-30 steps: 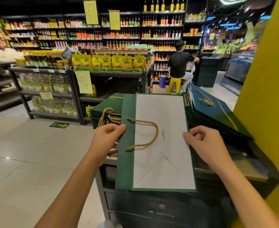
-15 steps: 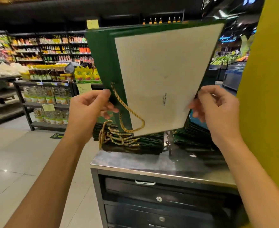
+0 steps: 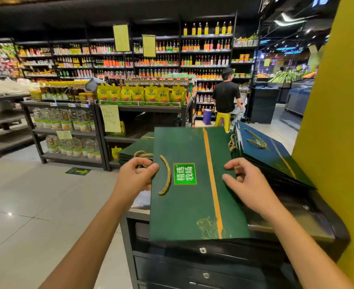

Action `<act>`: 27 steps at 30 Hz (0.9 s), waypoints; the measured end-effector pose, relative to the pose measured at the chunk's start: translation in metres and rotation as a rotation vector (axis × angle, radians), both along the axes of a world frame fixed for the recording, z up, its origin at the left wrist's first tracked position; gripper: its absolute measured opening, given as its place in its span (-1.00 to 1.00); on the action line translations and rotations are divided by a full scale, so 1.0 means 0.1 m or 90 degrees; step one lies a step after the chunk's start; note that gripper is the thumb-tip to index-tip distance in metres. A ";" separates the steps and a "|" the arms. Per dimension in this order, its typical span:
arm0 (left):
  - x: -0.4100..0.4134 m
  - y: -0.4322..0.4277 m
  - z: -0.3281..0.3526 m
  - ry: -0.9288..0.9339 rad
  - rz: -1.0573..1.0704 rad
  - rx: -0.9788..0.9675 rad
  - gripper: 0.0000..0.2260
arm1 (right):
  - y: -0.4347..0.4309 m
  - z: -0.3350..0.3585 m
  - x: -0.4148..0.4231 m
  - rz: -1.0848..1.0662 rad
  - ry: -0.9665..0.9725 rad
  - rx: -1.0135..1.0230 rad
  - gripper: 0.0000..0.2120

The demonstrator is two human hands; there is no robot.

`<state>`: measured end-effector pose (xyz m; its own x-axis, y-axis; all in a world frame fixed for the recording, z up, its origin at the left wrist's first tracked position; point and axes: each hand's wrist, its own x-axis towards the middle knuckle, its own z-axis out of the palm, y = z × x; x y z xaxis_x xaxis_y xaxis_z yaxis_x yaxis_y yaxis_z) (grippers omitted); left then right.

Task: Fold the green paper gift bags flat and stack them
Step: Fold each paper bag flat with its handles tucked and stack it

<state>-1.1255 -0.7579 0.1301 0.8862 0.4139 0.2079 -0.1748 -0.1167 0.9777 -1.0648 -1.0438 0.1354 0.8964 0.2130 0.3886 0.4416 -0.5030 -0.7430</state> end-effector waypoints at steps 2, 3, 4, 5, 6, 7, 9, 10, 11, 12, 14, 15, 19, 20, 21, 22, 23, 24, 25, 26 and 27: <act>0.02 -0.01 -0.13 0.075 -0.056 0.015 -0.88 | 0.00 -0.13 0.00 -0.014 0.024 -0.087 -0.82; 0.03 -0.02 -0.18 0.099 -0.090 0.029 -0.84 | 0.01 -0.18 0.00 -0.019 0.035 -0.121 -0.82; 0.03 -0.02 -0.23 0.108 -0.111 0.039 -0.81 | 0.01 -0.22 0.00 -0.033 0.032 -0.149 -0.81; 0.03 -0.02 -0.27 0.104 -0.116 0.041 -0.79 | 0.02 -0.25 0.01 -0.060 0.006 -0.175 -0.80; 0.02 -0.02 -0.29 0.094 -0.109 0.043 -0.79 | 0.04 -0.26 0.01 -0.095 -0.038 -0.194 -0.79; 0.02 -0.02 -0.32 0.082 -0.095 0.048 -0.79 | 0.08 -0.25 0.00 -0.122 -0.091 -0.197 -0.79; 0.01 -0.03 -0.36 0.065 -0.074 0.063 -0.79 | 0.22 -0.18 -0.06 -0.109 -0.163 -0.158 -0.80; 0.01 -0.03 -0.38 0.061 -0.069 0.069 -0.80 | 0.33 -0.14 -0.08 -0.069 -0.168 -0.140 -0.81; 0.01 -0.04 -0.39 0.056 -0.064 0.071 -0.81 | 0.46 -0.10 -0.11 -0.022 -0.159 -0.132 -0.81; 0.00 -0.04 -0.41 0.052 -0.057 0.068 -0.81 | 0.60 -0.08 -0.14 0.021 -0.143 -0.129 -0.80; 0.00 -0.04 -0.42 0.046 -0.037 0.067 -0.81 | 0.89 -0.06 -0.14 0.066 -0.125 -0.136 -0.76; -0.01 -0.06 -0.41 0.041 -0.033 0.068 -0.81 | 1.00 -0.06 -0.13 0.064 -0.124 -0.148 -0.73; 0.00 -0.05 -0.42 0.035 -0.029 0.079 -0.75 | 1.31 -0.05 -0.10 0.013 -0.135 -0.198 -0.64; 0.00 -0.04 -0.42 0.034 -0.030 0.084 -0.75 | 1.35 -0.04 -0.10 0.003 -0.140 -0.200 -0.68; 0.00 -0.03 -0.43 0.034 -0.032 0.086 -0.77 | 1.36 -0.04 -0.10 -0.006 -0.143 -0.201 -0.73; 0.00 -0.03 -0.43 0.036 -0.036 0.083 -0.79 | 1.36 -0.05 -0.10 -0.013 -0.145 -0.203 -0.79; -0.01 -0.02 -0.43 0.039 -0.042 0.079 -0.80 | 1.36 -0.06 -0.10 -0.019 -0.145 -0.205 -0.83; -0.01 -0.02 -0.43 0.043 -0.047 0.075 -0.81 | 1.36 -0.07 -0.10 -0.024 -0.146 -0.208 -0.85; -0.01 -0.01 -0.43 0.046 -0.052 0.074 -0.82 | 1.36 -0.08 -0.10 -0.028 -0.148 -0.211 -0.86; -0.02 -0.01 -0.43 0.049 -0.055 0.073 -0.81 | 1.36 -0.10 -0.10 -0.029 -0.152 -0.213 -0.87; -0.02 0.00 -0.43 0.051 -0.057 0.071 -0.81 | 1.36 -0.11 -0.10 -0.028 -0.153 -0.216 -0.87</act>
